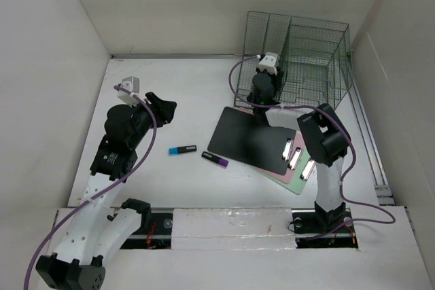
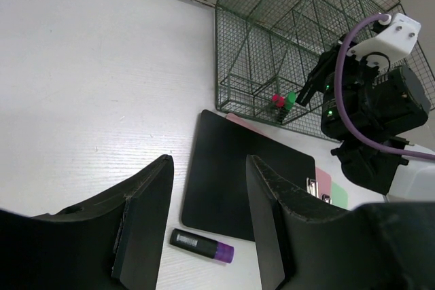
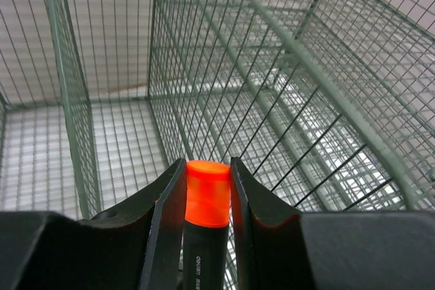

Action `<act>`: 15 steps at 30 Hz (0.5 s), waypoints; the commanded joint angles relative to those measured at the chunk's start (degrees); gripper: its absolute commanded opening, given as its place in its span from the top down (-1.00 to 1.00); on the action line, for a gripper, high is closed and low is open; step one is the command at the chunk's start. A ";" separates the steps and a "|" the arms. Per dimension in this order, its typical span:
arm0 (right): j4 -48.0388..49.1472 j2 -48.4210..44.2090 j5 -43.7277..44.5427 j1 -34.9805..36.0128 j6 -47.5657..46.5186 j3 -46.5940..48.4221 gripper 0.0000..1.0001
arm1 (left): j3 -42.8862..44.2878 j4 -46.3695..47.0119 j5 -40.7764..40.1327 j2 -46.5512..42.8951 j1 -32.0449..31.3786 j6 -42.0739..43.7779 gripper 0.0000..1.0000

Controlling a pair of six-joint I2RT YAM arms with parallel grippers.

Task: Organize the desk

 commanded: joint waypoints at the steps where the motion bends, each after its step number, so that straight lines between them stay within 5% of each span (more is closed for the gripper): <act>1: 5.22 0.12 2.58 0.48 -3.14 -0.30 0.65 | 0.57 2.35 0.62 -0.62 0.17 0.74 0.15; 15: 2.51 0.30 2.76 2.94 -1.39 -0.04 0.59 | 0.57 2.35 0.79 -0.70 0.17 0.74 0.15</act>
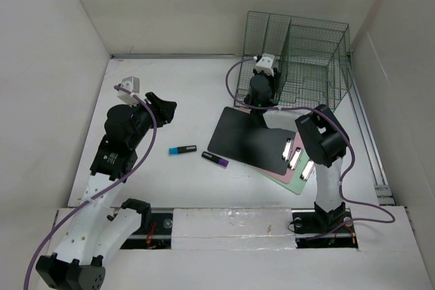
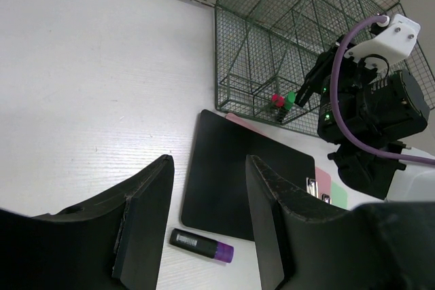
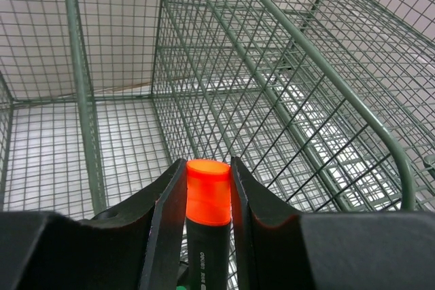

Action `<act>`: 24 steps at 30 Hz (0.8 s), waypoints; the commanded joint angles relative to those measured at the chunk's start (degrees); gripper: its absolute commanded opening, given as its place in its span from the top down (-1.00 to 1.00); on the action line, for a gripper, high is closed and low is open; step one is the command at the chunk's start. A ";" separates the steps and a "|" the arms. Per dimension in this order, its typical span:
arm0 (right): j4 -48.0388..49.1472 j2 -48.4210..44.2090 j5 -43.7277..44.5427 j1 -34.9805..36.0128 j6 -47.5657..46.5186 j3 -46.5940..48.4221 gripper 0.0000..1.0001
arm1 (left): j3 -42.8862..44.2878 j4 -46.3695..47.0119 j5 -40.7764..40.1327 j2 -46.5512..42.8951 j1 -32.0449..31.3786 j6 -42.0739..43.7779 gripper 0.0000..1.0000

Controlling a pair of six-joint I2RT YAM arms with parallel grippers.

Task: Organize the desk

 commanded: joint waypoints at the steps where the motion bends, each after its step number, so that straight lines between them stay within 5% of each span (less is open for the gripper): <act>1: -0.08 -0.55 1.19 1.80 1.24 0.44 0.59 | 0.48 2.35 0.47 -0.86 0.17 0.74 0.14; 16: -13.61 -5.39 0.39 2.86 12.13 -1.49 0.40 | 0.22 2.26 0.55 -1.12 0.17 0.83 0.15; 24: -31.52 -9.69 -3.11 2.86 26.95 1.31 0.33 | 0.13 2.35 0.73 -1.21 0.17 0.74 0.15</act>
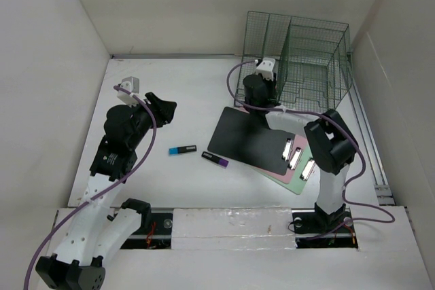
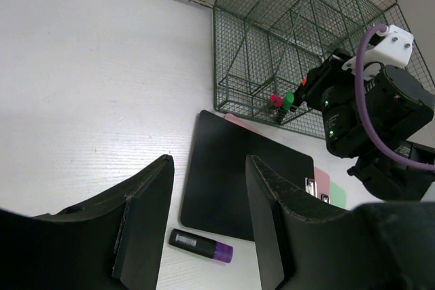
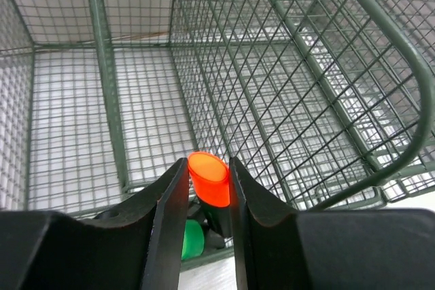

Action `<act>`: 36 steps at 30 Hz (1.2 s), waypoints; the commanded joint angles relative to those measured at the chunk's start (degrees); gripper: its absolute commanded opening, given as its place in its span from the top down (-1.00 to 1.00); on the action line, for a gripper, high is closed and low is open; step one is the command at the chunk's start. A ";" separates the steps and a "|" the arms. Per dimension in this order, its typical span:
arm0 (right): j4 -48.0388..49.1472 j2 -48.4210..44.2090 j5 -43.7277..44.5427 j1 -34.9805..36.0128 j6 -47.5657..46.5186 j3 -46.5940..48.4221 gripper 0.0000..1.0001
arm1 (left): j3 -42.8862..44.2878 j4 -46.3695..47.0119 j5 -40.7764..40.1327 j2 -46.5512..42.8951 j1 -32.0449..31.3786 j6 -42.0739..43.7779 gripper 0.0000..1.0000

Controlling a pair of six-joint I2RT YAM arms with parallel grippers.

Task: Organize the desk

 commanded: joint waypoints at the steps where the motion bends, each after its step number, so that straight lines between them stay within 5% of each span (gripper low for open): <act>1: -11.25 -4.05 -3.60 0.46 11.66 3.00 0.32 | 0.22 2.33 0.62 -1.03 0.17 0.74 0.15; 9: -28.05 -7.04 -16.87 -2.35 24.68 5.73 0.31 | 0.04 2.33 0.79 -1.39 0.17 0.74 0.15; 26: -31.15 -13.63 -27.33 -3.59 28.91 1.69 0.15 | 0.04 2.68 1.15 -1.04 0.17 0.57 0.15; 28: -28.61 -16.69 -30.14 -1.92 28.21 -1.98 0.29 | 0.04 2.68 1.15 -0.95 0.17 0.57 0.15; 30: -26.40 -18.29 -31.81 0.36 28.12 -4.72 0.90 | 0.04 2.68 0.88 -0.86 0.17 0.66 0.15; 31: -26.22 -19.25 -34.09 1.15 28.47 -5.86 1.00 | 0.04 2.59 0.80 -1.03 0.17 0.66 0.15; 36: -25.08 -19.18 -43.32 8.95 31.37 -12.28 1.00 | 0.22 2.59 0.97 -0.68 0.17 0.48 0.15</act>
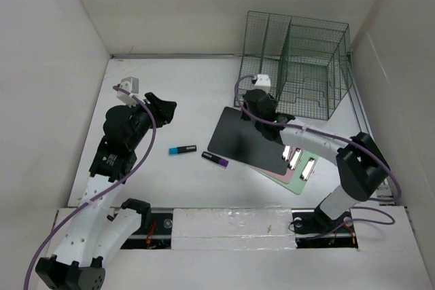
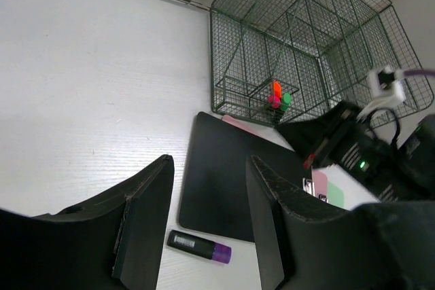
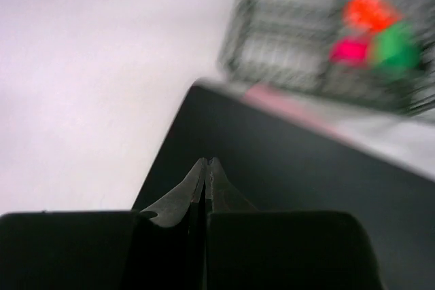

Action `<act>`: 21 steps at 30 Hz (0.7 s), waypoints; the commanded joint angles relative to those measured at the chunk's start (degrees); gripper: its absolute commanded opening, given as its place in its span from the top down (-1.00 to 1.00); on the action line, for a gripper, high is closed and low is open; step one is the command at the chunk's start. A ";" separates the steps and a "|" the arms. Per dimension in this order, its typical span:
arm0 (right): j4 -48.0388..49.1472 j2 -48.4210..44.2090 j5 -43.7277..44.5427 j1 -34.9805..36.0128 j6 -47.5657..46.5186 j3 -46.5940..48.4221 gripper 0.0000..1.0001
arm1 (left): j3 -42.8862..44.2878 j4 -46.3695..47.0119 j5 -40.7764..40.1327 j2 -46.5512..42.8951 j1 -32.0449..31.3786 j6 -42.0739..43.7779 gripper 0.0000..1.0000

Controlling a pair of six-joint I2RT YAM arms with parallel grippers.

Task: Organize the desk

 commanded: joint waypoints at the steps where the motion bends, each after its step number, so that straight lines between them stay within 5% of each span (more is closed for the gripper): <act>1: 3.90 0.91 -10.91 5.89 2.23 -3.39 1.00 | 0.22 2.37 0.64 -0.27 0.17 0.57 0.15; 7: 6.90 6.09 -15.04 13.64 -1.62 -0.42 0.87 | 0.22 2.37 0.12 -0.88 0.17 -0.04 0.15; 14: 8.04 15.49 -15.86 19.52 -9.79 9.43 -0.07 | 1.27 0.01 -4.53 -2.46 0.17 -1.18 0.15; 21: 3.31 25.60 -22.27 21.55 -17.98 21.55 -0.26 | 3.20 -4.21 -17.88 -3.61 0.17 -6.80 0.14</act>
